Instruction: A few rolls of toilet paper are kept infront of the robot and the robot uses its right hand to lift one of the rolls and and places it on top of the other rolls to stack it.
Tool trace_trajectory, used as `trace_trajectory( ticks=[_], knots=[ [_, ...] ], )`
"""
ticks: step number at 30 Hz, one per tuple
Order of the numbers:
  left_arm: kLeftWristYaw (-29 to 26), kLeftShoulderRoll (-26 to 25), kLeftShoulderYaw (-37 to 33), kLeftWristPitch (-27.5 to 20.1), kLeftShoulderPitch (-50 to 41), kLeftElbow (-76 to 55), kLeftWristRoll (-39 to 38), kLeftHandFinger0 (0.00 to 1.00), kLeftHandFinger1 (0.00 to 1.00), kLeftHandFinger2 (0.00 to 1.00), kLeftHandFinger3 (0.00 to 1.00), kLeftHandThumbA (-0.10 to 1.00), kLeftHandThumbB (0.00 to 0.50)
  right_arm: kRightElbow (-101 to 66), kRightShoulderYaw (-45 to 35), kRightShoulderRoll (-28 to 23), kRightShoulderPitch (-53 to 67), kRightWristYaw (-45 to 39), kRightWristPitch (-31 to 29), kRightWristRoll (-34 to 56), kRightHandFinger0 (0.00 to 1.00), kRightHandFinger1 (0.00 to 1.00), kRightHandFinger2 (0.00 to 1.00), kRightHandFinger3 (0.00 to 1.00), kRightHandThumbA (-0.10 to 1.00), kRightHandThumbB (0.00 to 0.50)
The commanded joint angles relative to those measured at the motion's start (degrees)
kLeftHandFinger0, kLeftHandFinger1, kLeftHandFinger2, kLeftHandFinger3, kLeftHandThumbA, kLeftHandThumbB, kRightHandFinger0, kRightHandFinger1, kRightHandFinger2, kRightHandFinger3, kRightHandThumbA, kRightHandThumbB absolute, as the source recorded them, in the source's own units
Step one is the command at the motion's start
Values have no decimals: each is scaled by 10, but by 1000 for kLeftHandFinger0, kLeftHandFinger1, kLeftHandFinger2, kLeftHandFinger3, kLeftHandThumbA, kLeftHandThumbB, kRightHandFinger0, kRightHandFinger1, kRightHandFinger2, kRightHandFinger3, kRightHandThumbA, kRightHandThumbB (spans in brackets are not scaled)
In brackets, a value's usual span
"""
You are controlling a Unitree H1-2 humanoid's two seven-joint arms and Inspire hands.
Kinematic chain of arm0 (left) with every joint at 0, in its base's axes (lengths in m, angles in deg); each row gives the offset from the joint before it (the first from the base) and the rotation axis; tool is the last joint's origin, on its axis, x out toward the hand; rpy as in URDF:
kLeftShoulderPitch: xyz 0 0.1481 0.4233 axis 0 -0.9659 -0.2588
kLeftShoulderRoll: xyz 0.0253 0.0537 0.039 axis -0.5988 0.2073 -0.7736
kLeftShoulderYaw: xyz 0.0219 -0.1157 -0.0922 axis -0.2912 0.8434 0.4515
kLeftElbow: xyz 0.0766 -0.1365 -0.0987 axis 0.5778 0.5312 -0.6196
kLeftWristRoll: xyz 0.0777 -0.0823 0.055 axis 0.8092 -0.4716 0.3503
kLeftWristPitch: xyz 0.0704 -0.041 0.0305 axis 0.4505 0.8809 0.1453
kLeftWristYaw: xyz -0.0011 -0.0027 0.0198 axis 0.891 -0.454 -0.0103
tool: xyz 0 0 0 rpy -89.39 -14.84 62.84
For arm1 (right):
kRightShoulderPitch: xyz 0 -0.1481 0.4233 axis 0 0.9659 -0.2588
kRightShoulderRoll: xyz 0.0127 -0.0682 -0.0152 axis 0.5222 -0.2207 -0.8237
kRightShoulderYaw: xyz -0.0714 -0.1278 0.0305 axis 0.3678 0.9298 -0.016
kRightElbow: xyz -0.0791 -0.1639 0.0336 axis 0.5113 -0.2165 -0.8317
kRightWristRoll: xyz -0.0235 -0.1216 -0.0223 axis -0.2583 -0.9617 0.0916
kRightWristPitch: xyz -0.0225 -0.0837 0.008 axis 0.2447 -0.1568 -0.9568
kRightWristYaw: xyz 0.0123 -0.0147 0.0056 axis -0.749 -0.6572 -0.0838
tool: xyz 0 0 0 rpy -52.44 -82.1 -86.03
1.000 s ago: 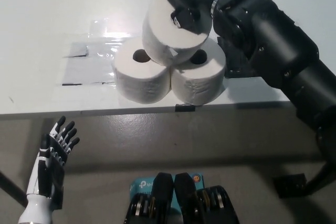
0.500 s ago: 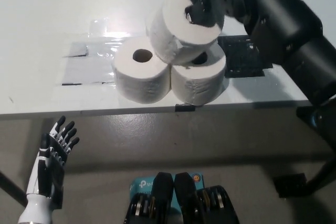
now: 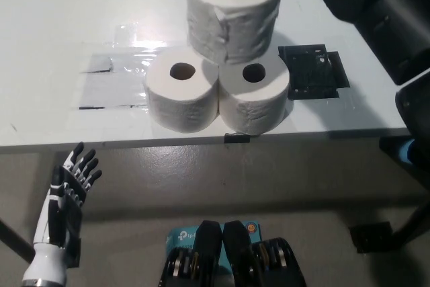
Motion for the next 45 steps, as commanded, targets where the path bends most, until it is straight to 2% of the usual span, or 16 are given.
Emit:
trace_trajectory(
  ticks=[1, 5, 7, 13, 17, 21, 23, 29, 32, 34, 36, 38, 43, 45],
  knots=[
    [5, -11, -4, -6, 9, -20, -1, 1000, 1000, 1000, 1000, 1000, 500, -10, -25, 1, -50, 25, 2, 36, 1000, 1000, 1000, 1000, 908, 463],
    [-1, -10, -6, -2, 10, -26, 6, 1000, 1000, 1000, 1000, 1000, 500, -3, -18, 1, -47, 38, -18, 34, 1000, 1000, 1000, 1000, 923, 467],
    [-2, -9, -4, -1, 11, -27, 2, 1000, 1000, 1000, 1000, 1000, 500, 2, -16, 3, -43, 37, -10, 34, 1000, 1000, 1000, 1000, 869, 457],
    [0, -12, -2, -5, 14, -26, -2, 1000, 1000, 1000, 1000, 1000, 500, 9, 5, -1, -30, 47, -9, 17, 1000, 1000, 1000, 1000, 848, 497],
    [2, -16, -3, -16, 15, -21, 4, 1000, 1000, 1000, 1000, 1000, 500, 44, 18, 2, -25, 79, -22, 12, 1000, 1000, 1000, 1000, 835, 499],
    [-1, -12, -2, -7, 14, -25, 1, 1000, 1000, 1000, 1000, 1000, 500, 76, 46, 11, -10, 128, -36, -6, 1000, 1000, 1000, 1000, 746, 429],
    [0, -10, -4, -11, 12, -23, 1, 1000, 1000, 1000, 1000, 1000, 500, 104, 58, 18, -4, 154, -43, -10, 1000, 1000, 1000, 1000, 722, 426],
    [-2, -9, -6, -7, 14, -29, 3, 1000, 1000, 1000, 1000, 1000, 500, 175, 83, 39, -13, 189, -53, -11, 1000, 1000, 1000, 1000, 760, 413],
    [1, -9, -6, -9, 14, -27, -2, 1000, 1000, 1000, 1000, 1000, 500, 180, 77, 35, -24, 200, -62, 2, 1000, 1000, 1000, 1000, 829, 418],
    [0, -11, -4, -6, 22, -26, -3, 1000, 1000, 1000, 1000, 1000, 500, 177, 59, 31, -35, 198, -58, 21, 1000, 1000, 1000, 1000, 814, 412],
    [1, -13, -4, -8, 23, -23, -1, 1000, 1000, 1000, 1000, 1000, 473, 172, 52, 24, -49, 196, -57, 25, 1000, 1000, 1000, 1000, 890, 419],
    [0, -14, -4, -11, 20, -22, 2, 1000, 1000, 1000, 1000, 1000, 491, 163, 45, 16, -57, 194, -60, 30, 1000, 1000, 1000, 1000, 928, 413],
    [1, -11, -5, -12, 9, -22, 1, 1000, 1000, 1000, 1000, 1000, 498, 135, 28, -2, -55, 175, -62, 40, 1000, 1000, 1000, 1000, 909, 449],
    [1, -13, -7, -17, 7, -22, 8, 1000, 1000, 1000, 1000, 1000, 464, 111, 24, -12, -49, 162, -57, 41, 1000, 1000, 1000, 1000, 918, 455]
  ],
)
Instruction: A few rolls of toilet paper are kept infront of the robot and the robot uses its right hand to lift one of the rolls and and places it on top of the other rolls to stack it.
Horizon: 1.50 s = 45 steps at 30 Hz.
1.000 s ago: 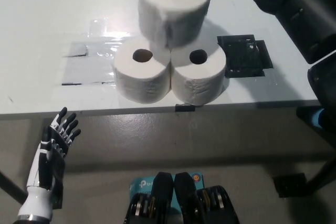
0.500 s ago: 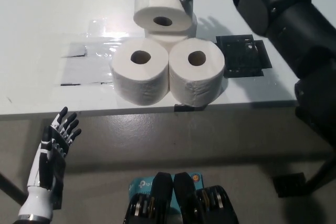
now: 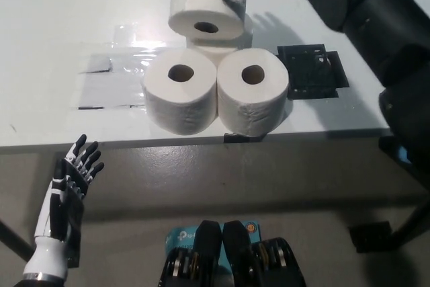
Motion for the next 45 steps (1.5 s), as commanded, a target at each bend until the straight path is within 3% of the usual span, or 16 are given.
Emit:
trace_trajectory(
  ticks=[1, 4, 7, 10, 12, 15, 19, 25, 28, 31, 35, 37, 38, 42, 44, 45],
  knots=[
    [2, -7, -2, -17, -6, -17, 4, 1000, 1000, 1000, 1000, 1000, 447, -54, -15, -33, -34, -12, -7, 19, 1000, 1000, 1000, 1000, 919, 455],
    [0, -8, 1, -13, -2, -18, 2, 1000, 1000, 1000, 1000, 1000, 418, -110, -27, -47, -26, -35, 1, 28, 1000, 1000, 1000, 1000, 909, 465],
    [2, -8, 1, -14, -2, -17, -2, 1000, 1000, 1000, 1000, 1000, 390, -183, -37, -59, -14, -68, 24, 36, 1000, 1000, 1000, 1000, 897, 434],
    [0, -9, 2, -11, 5, -16, 1, 1000, 1000, 1000, 1000, 1000, 412, -248, -44, -70, -4, -94, 42, 39, 1000, 1000, 1000, 1000, 911, 432],
    [-2, -9, 1, -8, 2, -18, 4, 1000, 1000, 1000, 1000, 1000, 476, -273, -48, -71, 8, -103, 50, 44, 1000, 1000, 1000, 1000, 909, 432],
    [0, -7, -2, -9, -2, -19, 4, 1000, 1000, 1000, 1000, 1000, 467, -296, -47, -74, 31, -101, 45, 45, 1000, 1000, 1000, 1000, 928, 437],
    [-1, -5, 0, -6, 1, -19, 1, 1000, 1000, 1000, 1000, 1000, 408, -305, -48, -78, 39, -104, 52, 46, 1000, 1000, 1000, 1000, 907, 421],
    [-4, 1, -2, -8, 0, -21, 3, 1000, 1000, 1000, 1000, 1000, 468, -368, -76, -115, 58, -115, 65, 62, 1000, 1000, 1000, 1000, 996, 418],
    [-3, -7, 3, 5, 13, -23, 0, 1000, 1000, 1000, 1000, 1000, 495, -506, -137, -167, 101, -130, 96, 92, 1000, 1000, 1000, 1000, 1000, 403],
    [0, -15, 9, 6, 26, -15, -9, 1000, 1000, 1000, 1000, 1000, 455, -688, -235, -231, 156, -140, 127, 156, 1000, 1000, 1000, 1000, 1000, 356],
    [1, -16, 10, 8, 41, -5, -13, 1000, 1000, 1000, 1000, 1000, 488, -845, -360, -265, 211, -122, 186, 223, 1000, 1000, 1000, 1000, 1000, 350],
    [-1, -15, 10, 12, 44, -5, -11, 1000, 1000, 1000, 1000, 1000, 442, -923, -436, -274, 245, -113, 225, 277, 1000, 1000, 1000, 1000, 1000, 312],
    [-1, -14, 9, 11, 44, -3, -9, 1000, 1000, 1000, 1000, 1000, 453, -989, -497, -278, 287, -93, 241, 306, 1000, 1000, 1000, 1000, 1000, 287],
    [-1, -17, 8, 5, 37, 0, -2, 1000, 1000, 1000, 1000, 1000, 452, -1100, -610, -241, 437, -3, 193, 340, 1000, 1000, 1000, 1000, 1000, 294],
    [-1, -11, 11, -5, 32, 5, -10, 1000, 1000, 1000, 1000, 1000, 465, -1148, -633, -193, 530, 43, 164, 357, 1000, 1000, 1000, 1000, 1000, 266],
    [2, -11, 10, -11, 29, 7, -9, 1000, 1000, 1000, 1000, 1000, 476, -1152, -631, -157, 586, 77, 117, 382, 1000, 1000, 1000, 1000, 1000, 242]
  ],
)
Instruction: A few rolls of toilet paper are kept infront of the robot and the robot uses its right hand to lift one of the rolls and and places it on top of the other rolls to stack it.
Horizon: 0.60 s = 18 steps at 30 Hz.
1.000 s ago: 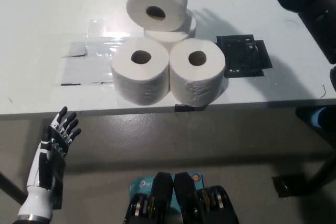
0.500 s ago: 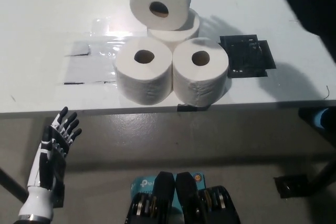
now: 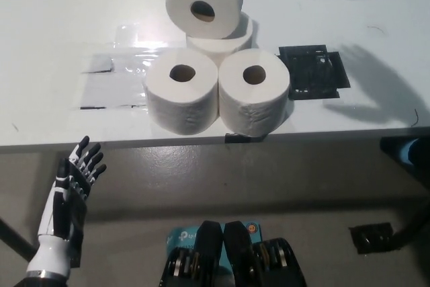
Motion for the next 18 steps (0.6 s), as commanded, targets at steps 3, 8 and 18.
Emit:
trace_trajectory(
  ticks=[3, 8, 18],
  knots=[
    [0, -8, 3, -6, 5, -24, -5, 1000, 1000, 1000, 1000, 1000, 493, -413, -302, 111, 337, 234, -62, 287, 1000, 1000, 1000, 1000, 1000, 254],
    [7, -1, -6, -13, -33, -29, -4, 1000, 1000, 1000, 1000, 1000, 443, -289, -252, 244, 490, 264, -214, 279, 1000, 1000, 1000, 1000, 1000, 261],
    [7, 5, -14, -23, -58, -29, 5, 1000, 1000, 1000, 1000, 1000, 402, -28, -211, 352, 552, 235, -302, 279, 1000, 1000, 1000, 1000, 1000, 128]
  ],
)
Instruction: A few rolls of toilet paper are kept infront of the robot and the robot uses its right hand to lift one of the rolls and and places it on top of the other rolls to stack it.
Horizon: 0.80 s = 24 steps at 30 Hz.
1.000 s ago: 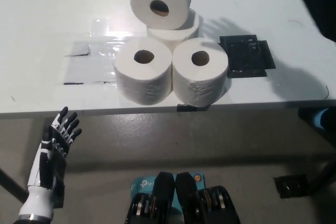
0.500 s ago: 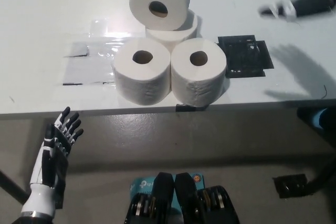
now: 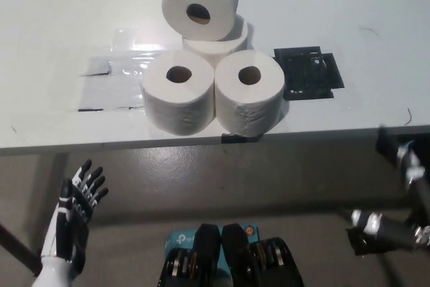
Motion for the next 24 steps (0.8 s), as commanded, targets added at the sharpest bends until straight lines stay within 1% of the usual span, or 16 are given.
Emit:
trace_trajectory(
  ticks=[1, 2, 3, 4, 5, 6, 7, 8, 11, 12, 13, 15, 16, 20, 23, 24],
  knots=[
    [6, -3, -9, -25, -9, -32, 7, 1000, 1000, 1000, 1000, 1000, 387, 118, -26, 73, 9, 127, -202, 123, 1000, 1000, 1000, 1000, 1000, 119],
    [6, -4, -11, -25, -10, -31, 8, 1000, 1000, 1000, 1000, 1000, 384, 142, -22, 75, 10, 130, -212, 110, 1000, 1000, 1000, 1000, 1000, 139],
    [9, -4, -12, -26, -12, -30, 4, 1000, 1000, 1000, 1000, 1000, 397, 167, -18, 75, 13, 133, -231, 99, 1000, 1000, 1000, 1000, 1000, 102],
    [10, -3, -12, -26, -13, -30, 2, 1000, 1000, 1000, 1000, 1000, 398, 178, -16, 75, 14, 134, -240, 95, 1000, 1000, 1000, 1000, 1000, 100],
    [9, -2, -12, -27, -14, -30, 3, 1000, 1000, 1000, 1000, 1000, 402, 215, -4, 66, 12, 159, -253, 52, 1000, 1000, 1000, 1000, 1000, 96],
    [9, -3, -12, -28, -13, -30, 3, 1000, 1000, 1000, 1000, 1000, 403, 224, 1, 63, 10, 166, -255, 42, 1000, 1000, 1000, 1000, 1000, 95],
    [9, -5, -11, -28, -11, -30, 2, 1000, 1000, 1000, 1000, 1000, 403, 236, 2, 62, 7, 171, -255, 33, 1000, 1000, 1000, 1000, 1000, 121],
    [7, -7, -10, -27, -8, -31, 5, 1000, 1000, 1000, 1000, 1000, 378, 246, 2, 60, 3, 166, -255, 34, 1000, 1000, 1000, 1000, 1000, 129],
    [5, -7, -11, -20, 1, -33, 7, 1000, 1000, 1000, 1000, 1000, 358, 274, -4, 52, -12, 165, -255, 49, 1000, 1000, 1000, 1000, 1000, 111],
    [4, -7, -11, -18, 2, -34, 8, 1000, 1000, 1000, 1000, 1000, 374, 282, -5, 49, -15, 165, -254, 56, 1000, 1000, 1000, 1000, 1000, 133],
    [4, -7, -12, -18, 2, -34, 10, 1000, 1000, 1000, 1000, 1000, 378, 291, -6, 47, -18, 163, -254, 62, 1000, 1000, 1000, 1000, 1000, 136],
    [7, -10, -12, -21, 9, -27, 7, 1000, 1000, 1000, 1000, 1000, 394, 299, -8, 43, -25, 174, -252, 59, 1000, 1000, 1000, 1000, 1000, 122],
    [8, -9, -12, -22, 9, -26, 5, 1000, 1000, 1000, 1000, 1000, 396, 299, -7, 41, -25, 175, -251, 59, 1000, 1000, 1000, 1000, 1000, 127],
    [8, -11, -14, -23, 9, -26, 6, 1000, 1000, 1000, 1000, 1000, 429, 296, 6, 33, -21, 183, -254, 47, 1000, 1000, 1000, 1000, 1000, 86],
    [7, -13, -15, -16, 10, -29, 7, 1000, 1000, 1000, 1000, 1000, 445, 298, 17, 29, -19, 187, -255, 48, 1000, 1000, 1000, 1000, 1000, 91],
    [7, -12, -15, -16, 10, -28, 4, 1000, 1000, 1000, 1000, 1000, 446, 298, 23, 26, -18, 187, -254, 50, 1000, 1000, 1000, 1000, 1000, 103]
  ],
)
